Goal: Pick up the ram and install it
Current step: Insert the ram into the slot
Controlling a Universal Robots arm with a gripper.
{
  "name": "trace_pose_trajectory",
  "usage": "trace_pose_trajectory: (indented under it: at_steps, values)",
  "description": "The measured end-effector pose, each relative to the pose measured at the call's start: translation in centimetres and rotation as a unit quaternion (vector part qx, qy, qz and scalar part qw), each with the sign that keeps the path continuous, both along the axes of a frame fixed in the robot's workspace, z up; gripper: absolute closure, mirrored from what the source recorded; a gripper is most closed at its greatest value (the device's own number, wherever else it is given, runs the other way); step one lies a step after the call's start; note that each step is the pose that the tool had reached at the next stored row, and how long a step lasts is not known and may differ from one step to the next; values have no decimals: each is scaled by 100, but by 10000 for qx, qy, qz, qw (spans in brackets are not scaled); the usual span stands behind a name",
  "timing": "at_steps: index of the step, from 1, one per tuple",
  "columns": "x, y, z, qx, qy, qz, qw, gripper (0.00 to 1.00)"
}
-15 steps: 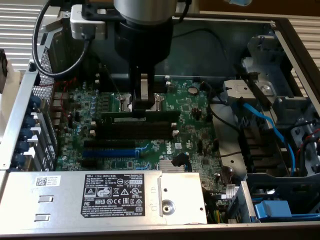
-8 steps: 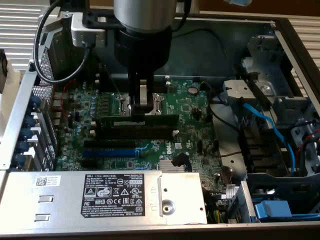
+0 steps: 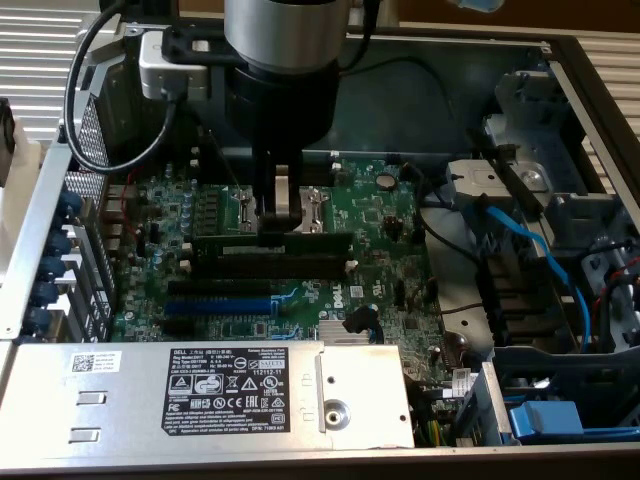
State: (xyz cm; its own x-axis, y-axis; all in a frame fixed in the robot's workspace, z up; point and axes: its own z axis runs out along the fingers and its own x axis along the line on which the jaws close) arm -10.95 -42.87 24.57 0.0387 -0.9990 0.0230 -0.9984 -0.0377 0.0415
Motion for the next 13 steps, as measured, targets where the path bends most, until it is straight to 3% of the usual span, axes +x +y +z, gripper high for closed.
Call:
trace_pose_trajectory:
  at_steps: [4,13]
  values:
    - [-1,-2,-1,30,9,-68,10000,88]
    - [-34,-6,-5,31,9,-241,9997,88]
